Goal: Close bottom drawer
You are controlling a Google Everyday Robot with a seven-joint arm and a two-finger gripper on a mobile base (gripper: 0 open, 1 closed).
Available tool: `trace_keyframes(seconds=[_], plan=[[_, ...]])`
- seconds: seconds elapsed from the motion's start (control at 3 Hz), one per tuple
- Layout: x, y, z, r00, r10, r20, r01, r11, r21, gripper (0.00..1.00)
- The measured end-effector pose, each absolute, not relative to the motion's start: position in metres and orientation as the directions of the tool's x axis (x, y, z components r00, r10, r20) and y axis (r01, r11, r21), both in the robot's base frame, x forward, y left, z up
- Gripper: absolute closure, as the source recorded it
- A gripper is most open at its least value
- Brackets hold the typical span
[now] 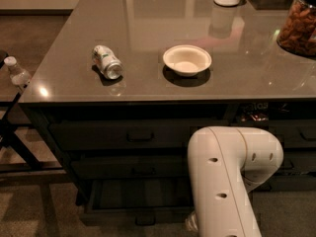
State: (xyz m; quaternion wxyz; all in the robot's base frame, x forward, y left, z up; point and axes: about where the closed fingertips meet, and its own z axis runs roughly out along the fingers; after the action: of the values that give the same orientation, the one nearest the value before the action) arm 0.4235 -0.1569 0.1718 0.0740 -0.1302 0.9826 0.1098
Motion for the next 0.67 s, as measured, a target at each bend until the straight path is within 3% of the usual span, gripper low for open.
trace_keyframes(seconds=[0.67], plan=[[0.461, -0.152, 0.173, -0.958, -0.164, -0.234, -0.218, 0.95, 0.225, 1.0]])
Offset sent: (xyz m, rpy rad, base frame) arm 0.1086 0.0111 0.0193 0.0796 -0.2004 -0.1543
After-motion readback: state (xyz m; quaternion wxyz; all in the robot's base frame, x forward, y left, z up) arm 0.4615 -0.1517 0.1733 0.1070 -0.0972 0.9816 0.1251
